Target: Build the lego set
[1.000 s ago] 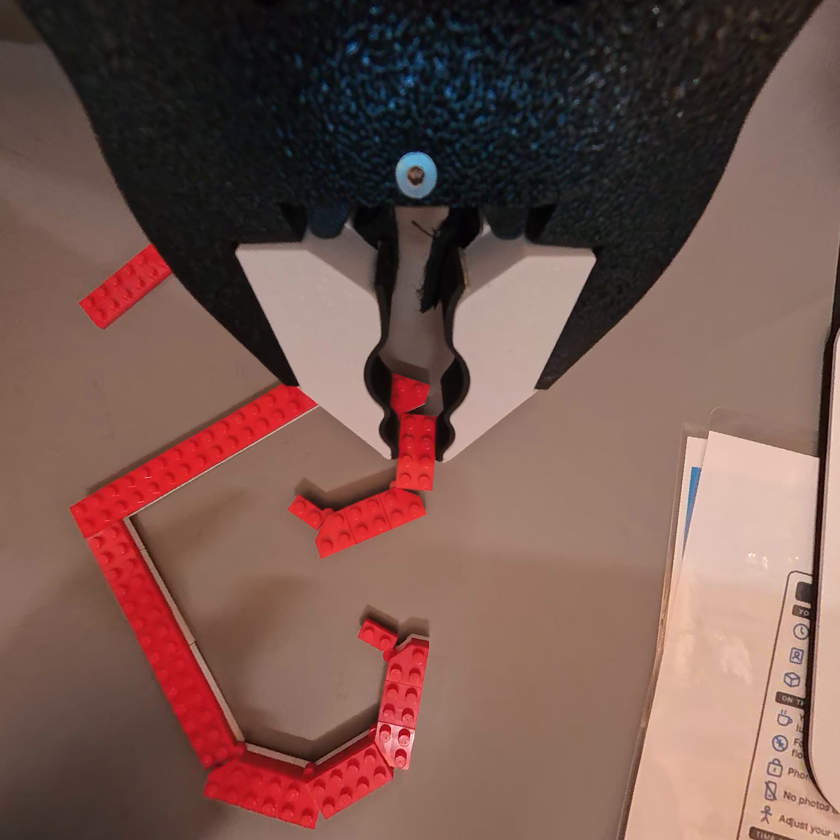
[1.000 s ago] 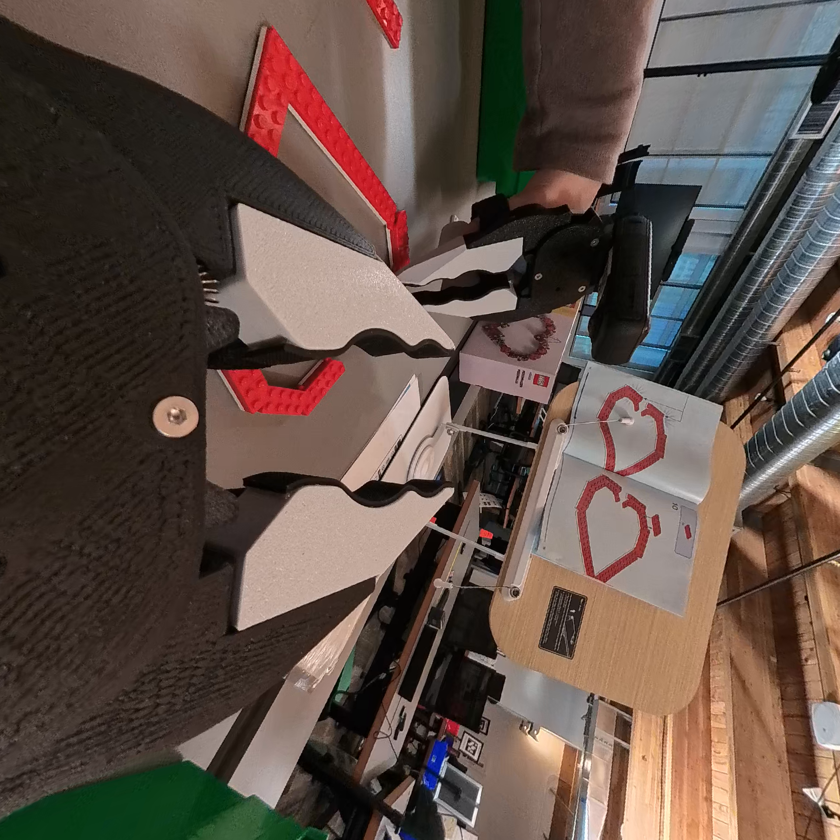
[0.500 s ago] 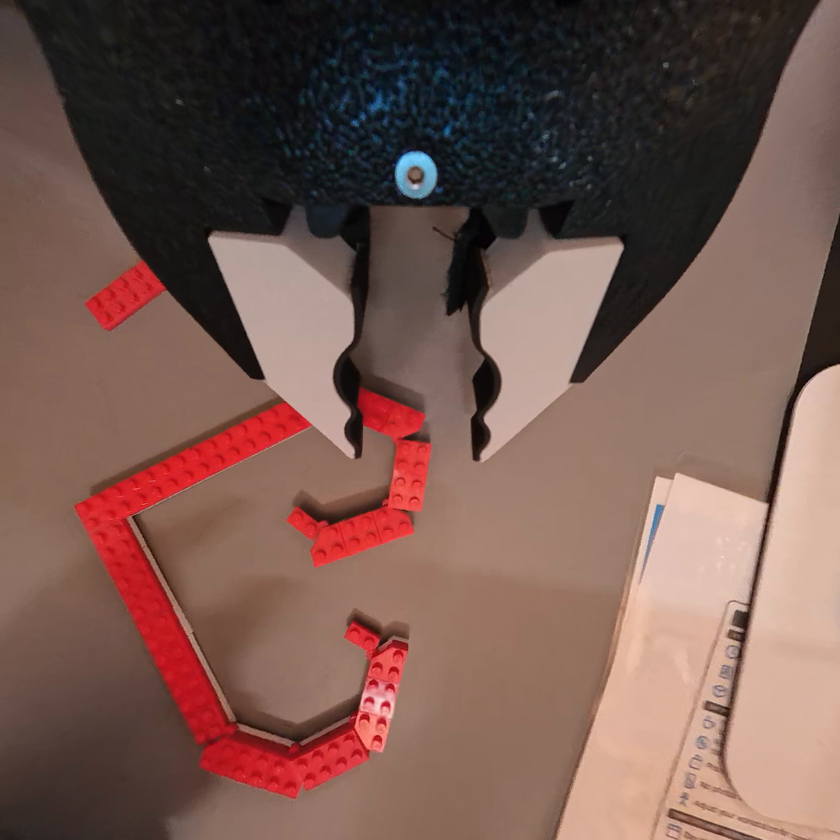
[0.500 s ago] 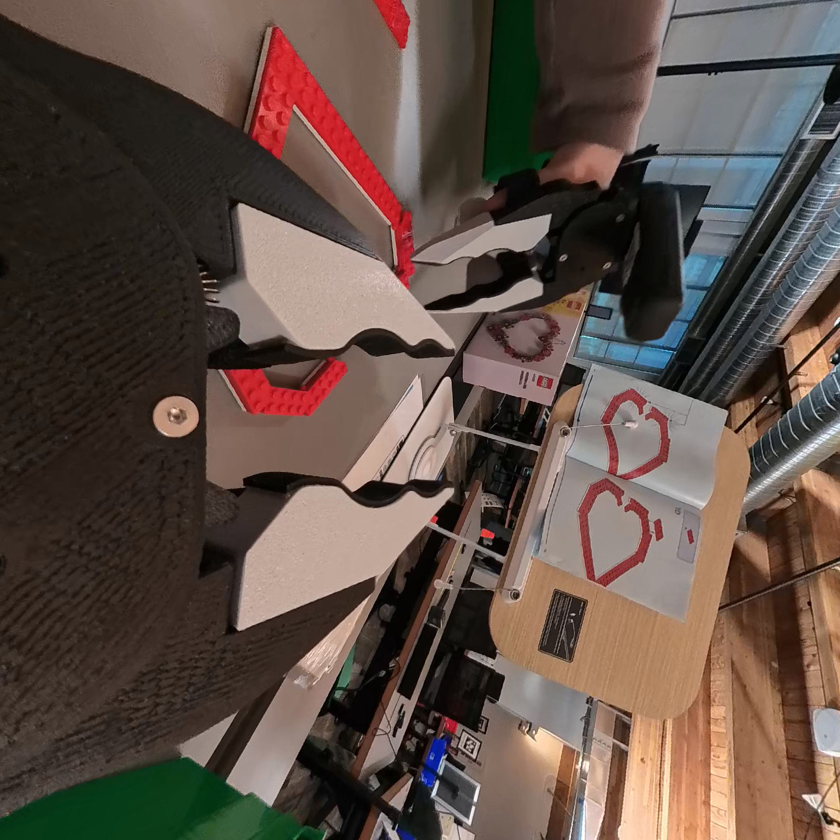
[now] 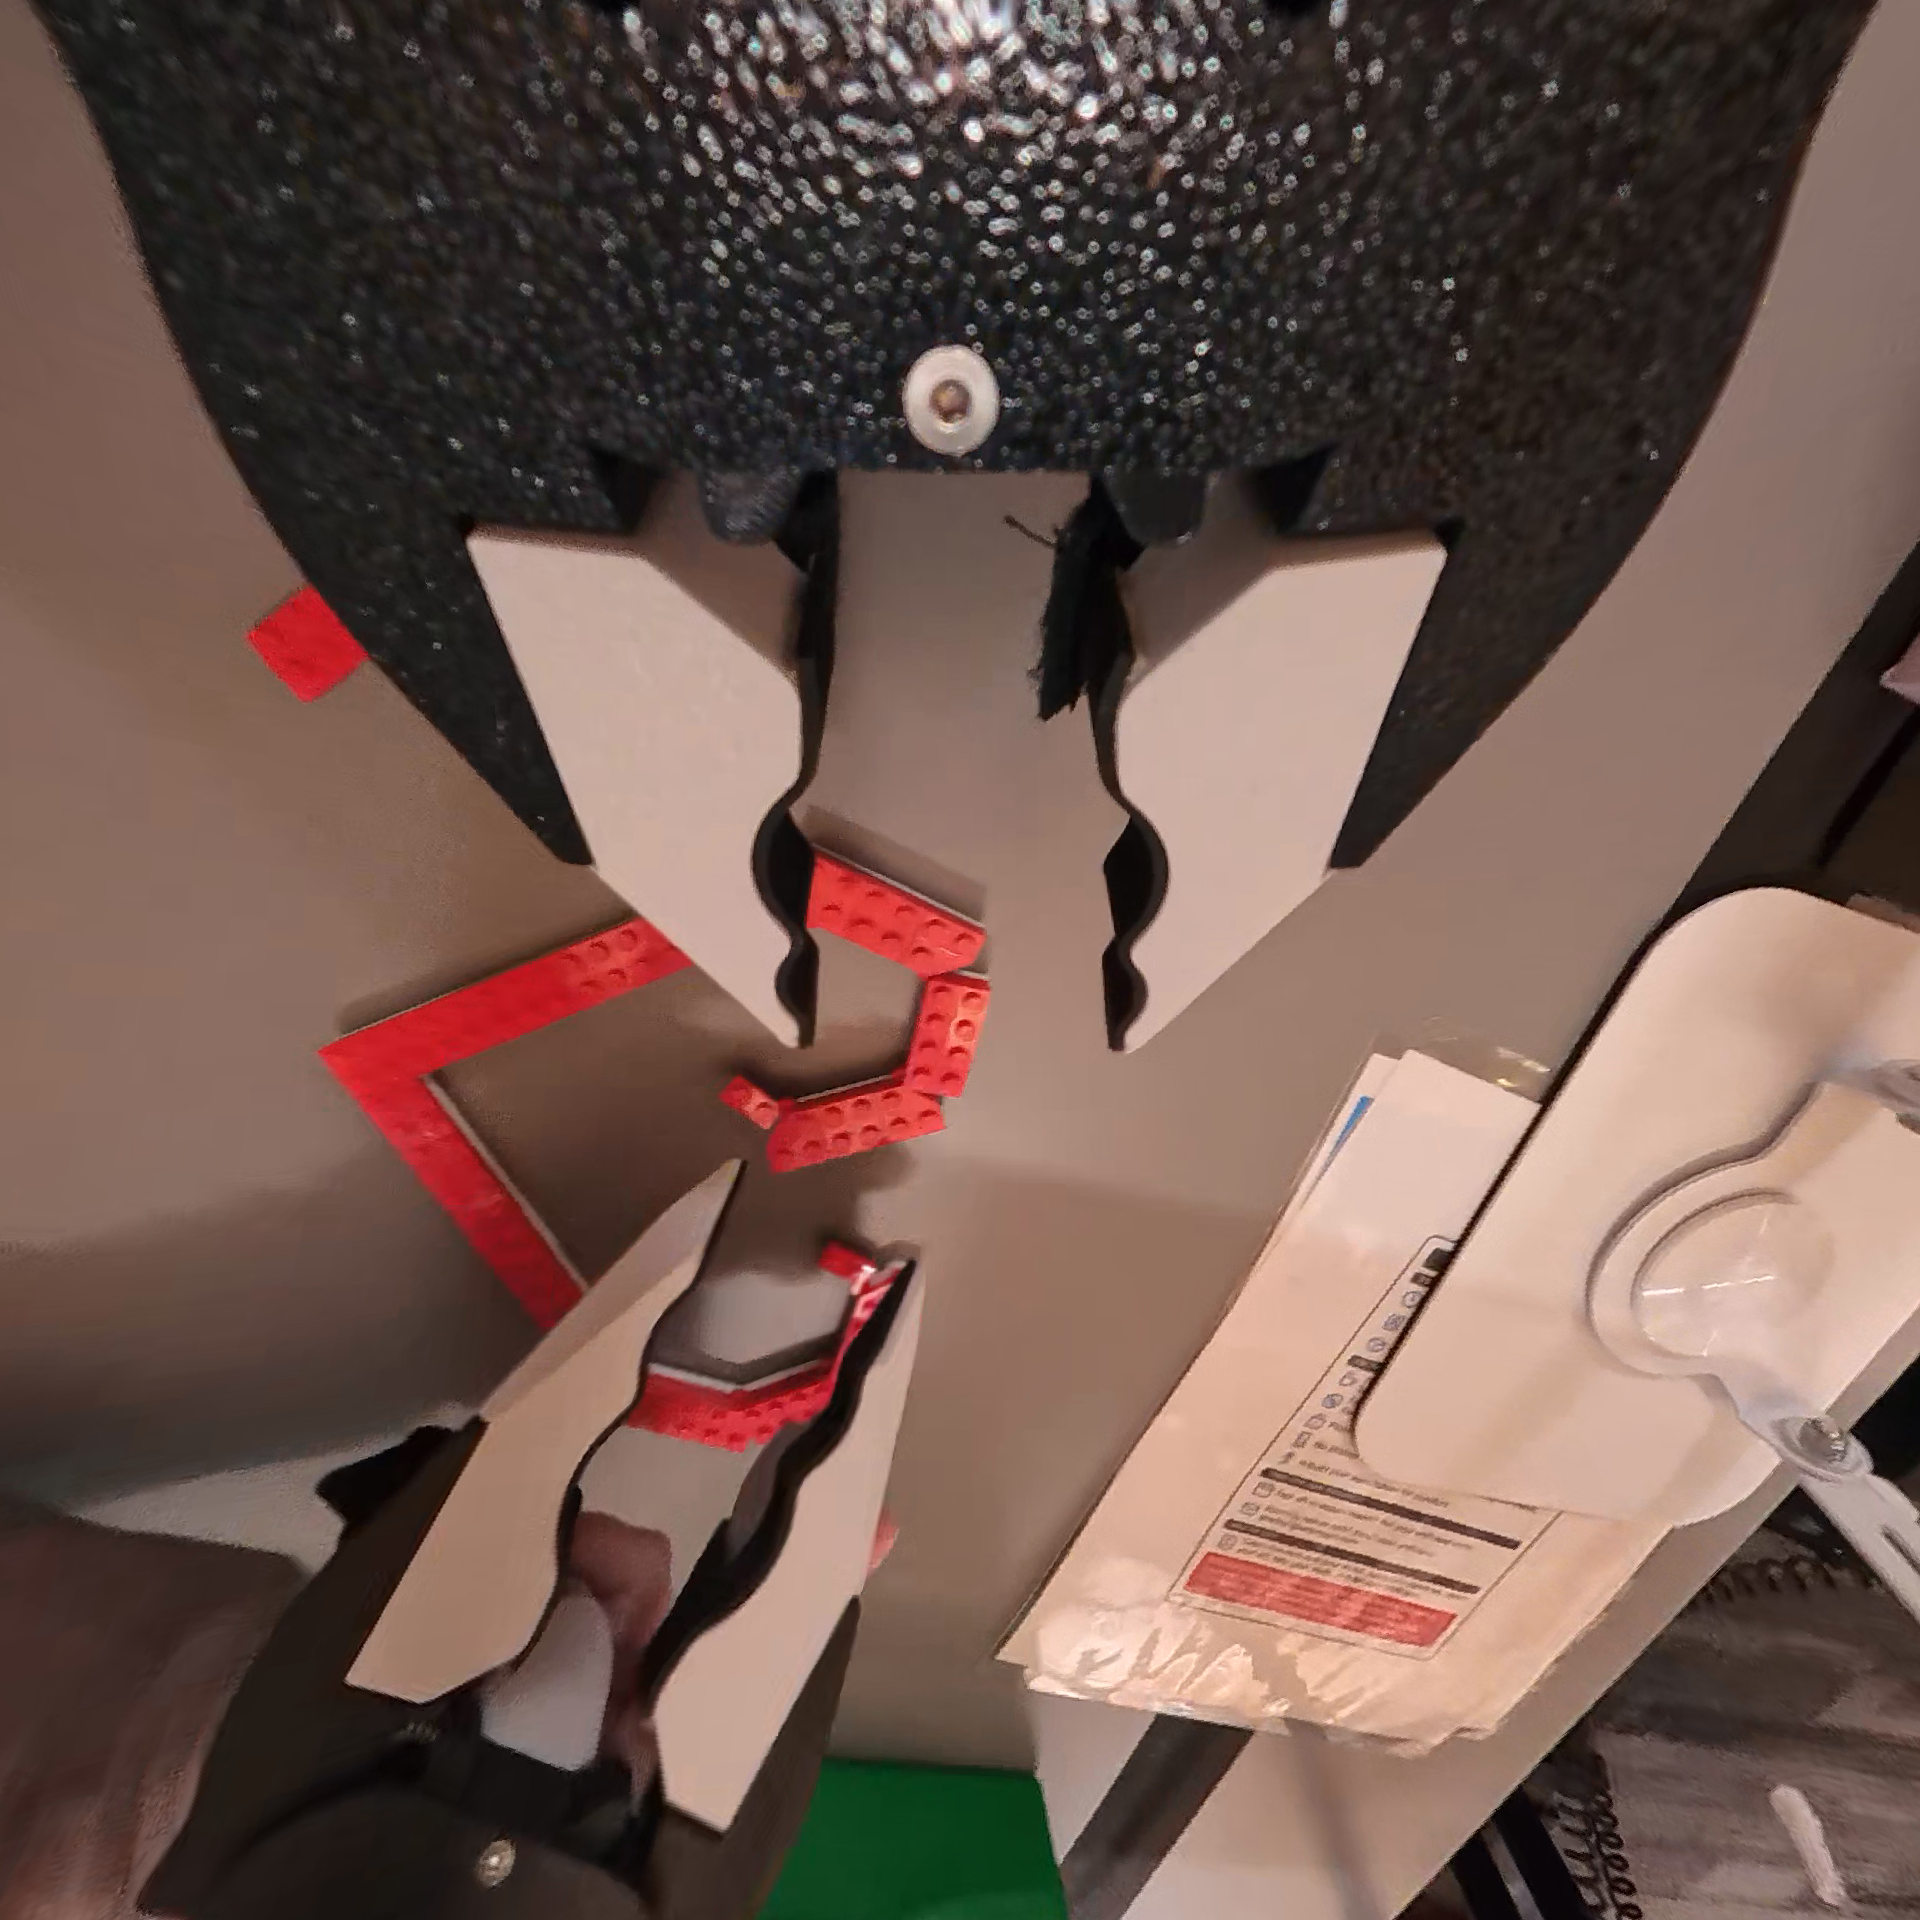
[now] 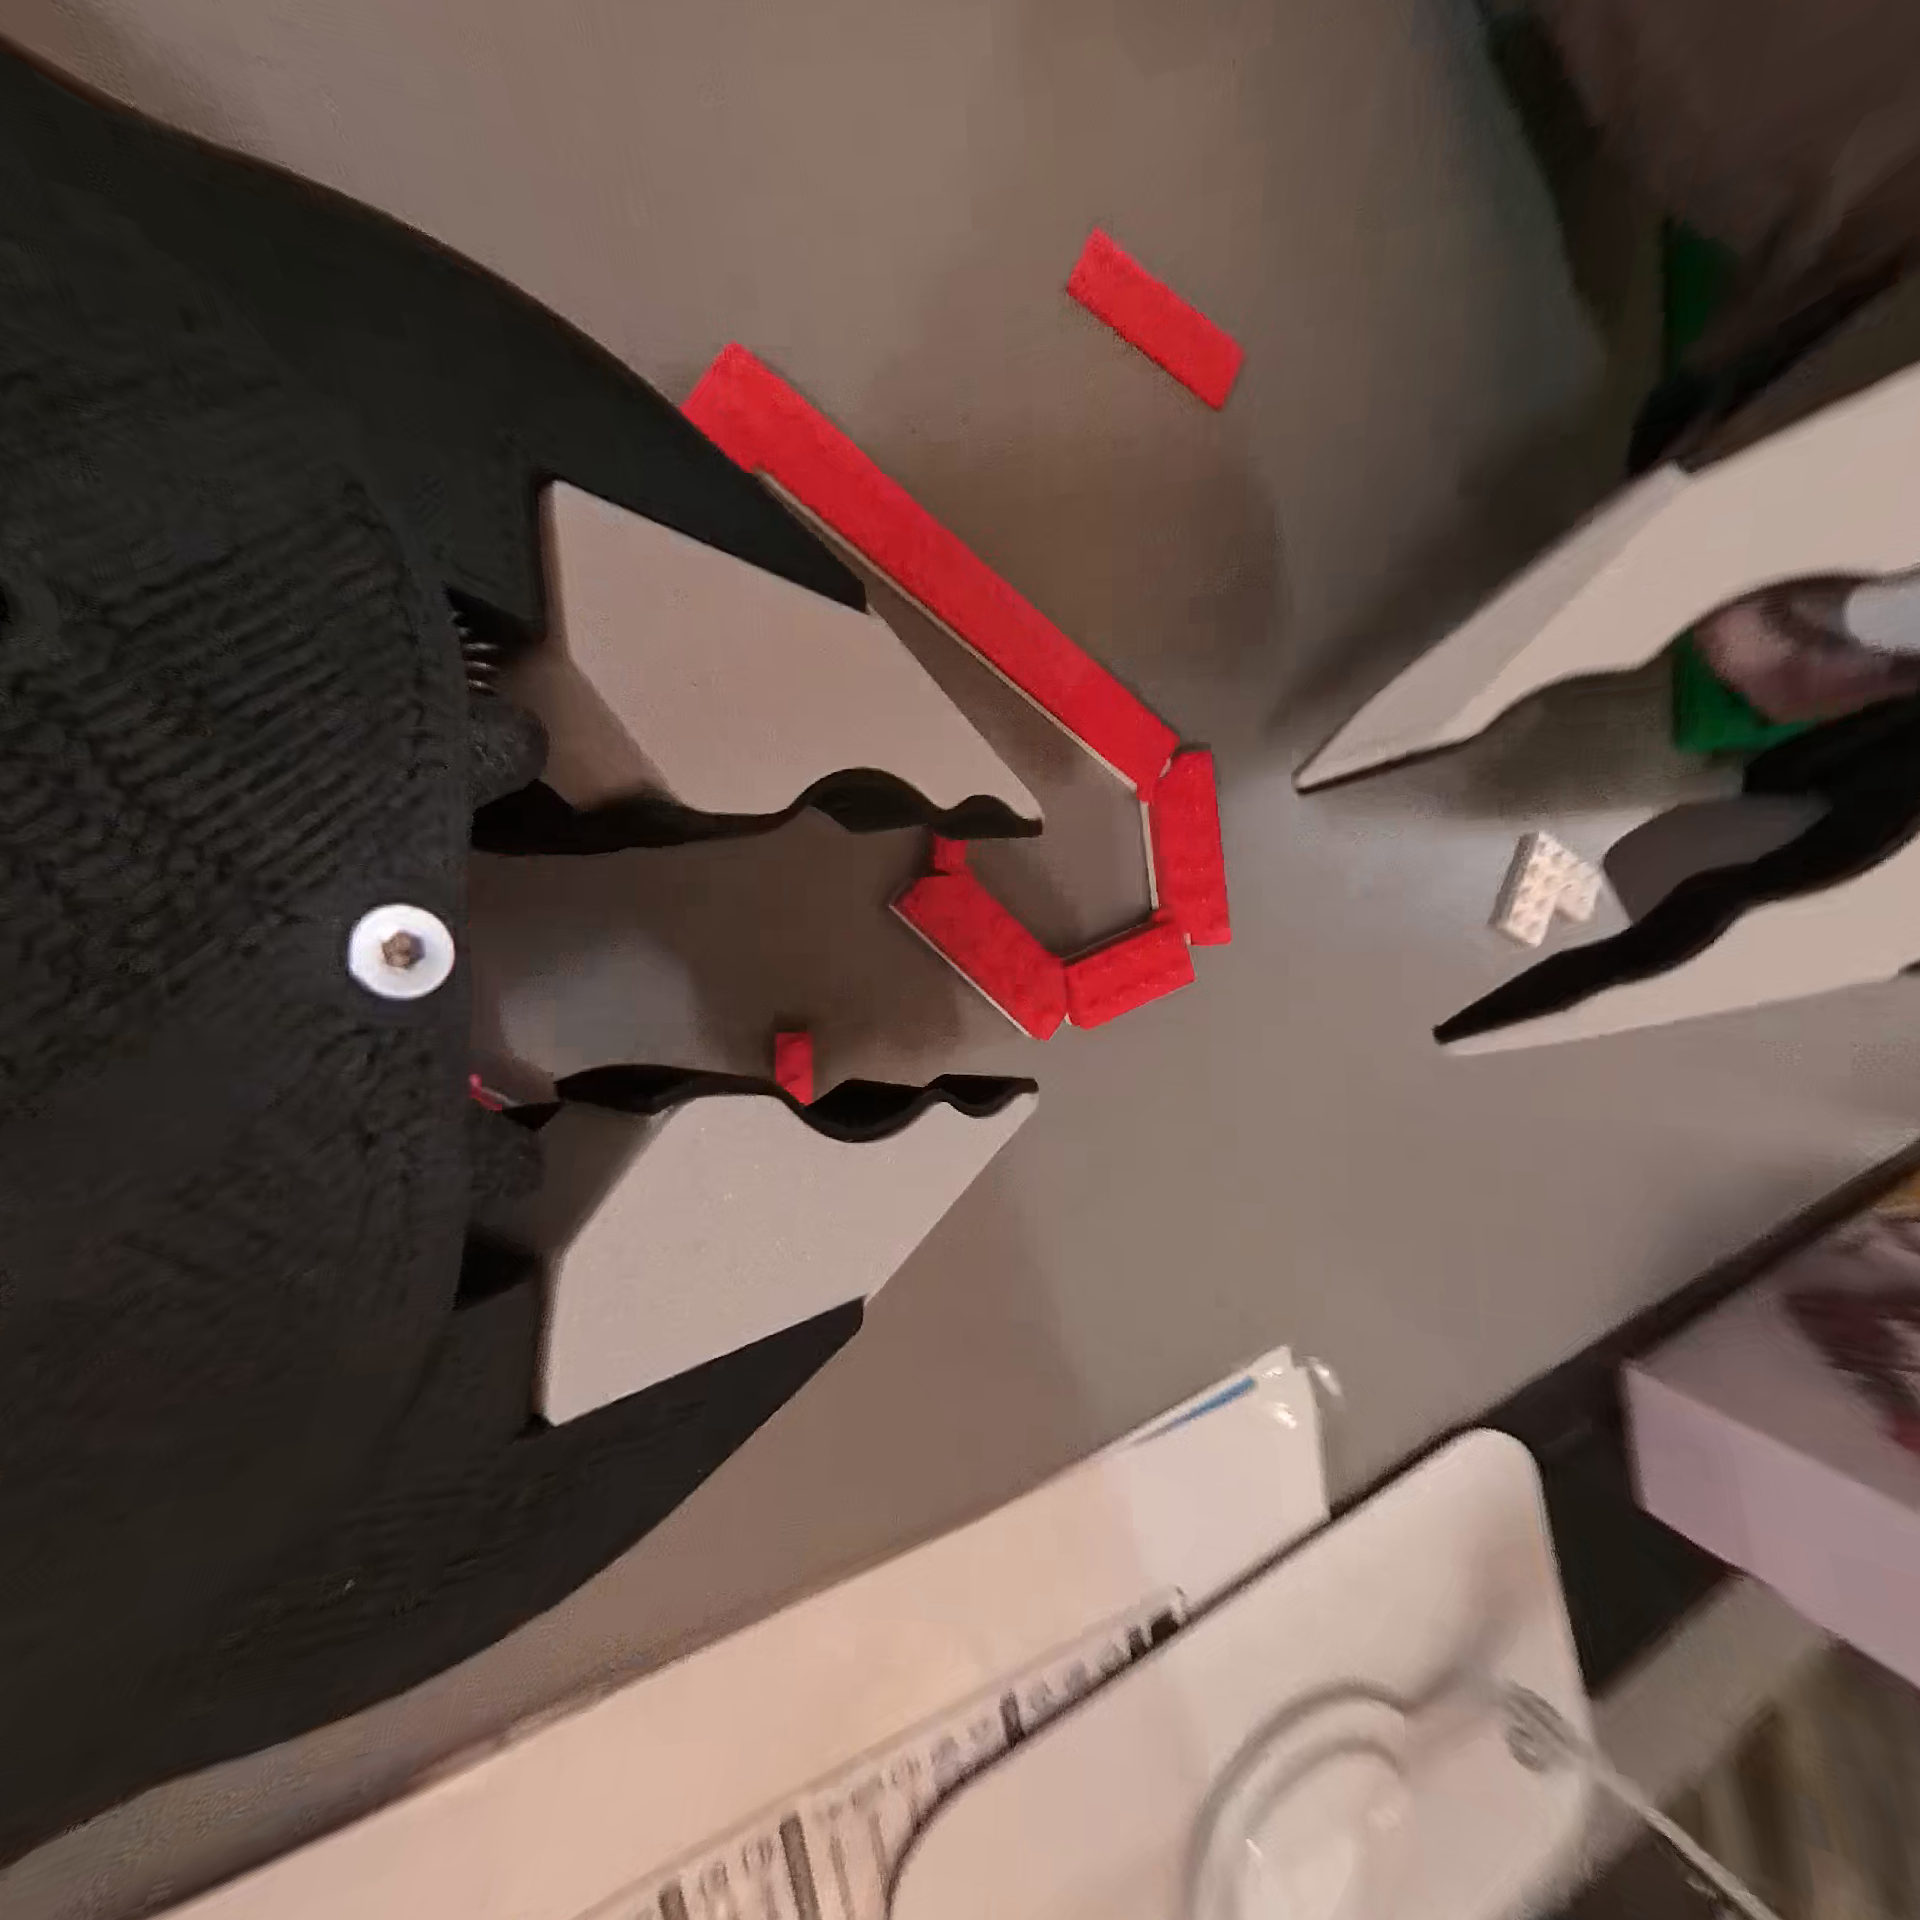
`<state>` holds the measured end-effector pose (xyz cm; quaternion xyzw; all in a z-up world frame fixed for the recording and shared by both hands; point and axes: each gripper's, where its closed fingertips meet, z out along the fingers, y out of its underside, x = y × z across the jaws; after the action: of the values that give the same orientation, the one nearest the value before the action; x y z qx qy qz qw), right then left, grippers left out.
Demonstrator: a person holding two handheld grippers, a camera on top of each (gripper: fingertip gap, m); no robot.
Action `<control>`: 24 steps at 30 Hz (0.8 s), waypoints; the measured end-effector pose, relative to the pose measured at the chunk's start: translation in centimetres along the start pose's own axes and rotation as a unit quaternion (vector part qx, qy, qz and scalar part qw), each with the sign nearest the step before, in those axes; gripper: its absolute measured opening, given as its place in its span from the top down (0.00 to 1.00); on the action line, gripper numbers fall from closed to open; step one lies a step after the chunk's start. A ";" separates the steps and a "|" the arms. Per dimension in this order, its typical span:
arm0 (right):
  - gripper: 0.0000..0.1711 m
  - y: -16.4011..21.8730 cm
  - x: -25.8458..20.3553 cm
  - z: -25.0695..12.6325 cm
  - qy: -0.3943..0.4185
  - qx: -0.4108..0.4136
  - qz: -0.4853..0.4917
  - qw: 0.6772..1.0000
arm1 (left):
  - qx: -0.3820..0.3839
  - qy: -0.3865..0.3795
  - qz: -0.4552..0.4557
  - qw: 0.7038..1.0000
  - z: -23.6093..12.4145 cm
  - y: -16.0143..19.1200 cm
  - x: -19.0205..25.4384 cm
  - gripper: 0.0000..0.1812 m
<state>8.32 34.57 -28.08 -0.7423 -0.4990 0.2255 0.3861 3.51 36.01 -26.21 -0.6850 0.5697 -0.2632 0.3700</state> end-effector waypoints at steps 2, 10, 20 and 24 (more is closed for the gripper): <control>0.74 0.0 0.5 0.9 0.002 -0.028 0.040 0.999 | 0.005 -0.012 0.006 1.000 -0.1 -0.1 -0.6 0.71; 0.82 1.7 0.7 3.3 -0.013 -0.149 -0.009 0.989 | 0.025 -0.008 -0.009 1.000 -0.3 0.0 -1.1 0.71; 0.80 2.3 0.4 3.2 0.001 -0.204 0.065 0.977 | -0.005 -0.034 0.022 0.999 -0.2 1.0 -1.7 0.71; 0.80 2.5 0.6 3.6 0.019 -0.211 0.072 0.975 | 0.000 -0.029 0.018 0.999 -0.2 0.9 -1.7 0.72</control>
<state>7.42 35.89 -32.17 -0.8450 -0.4733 0.1280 0.2137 2.46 37.58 -26.72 -0.6822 0.5708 -0.2364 0.3909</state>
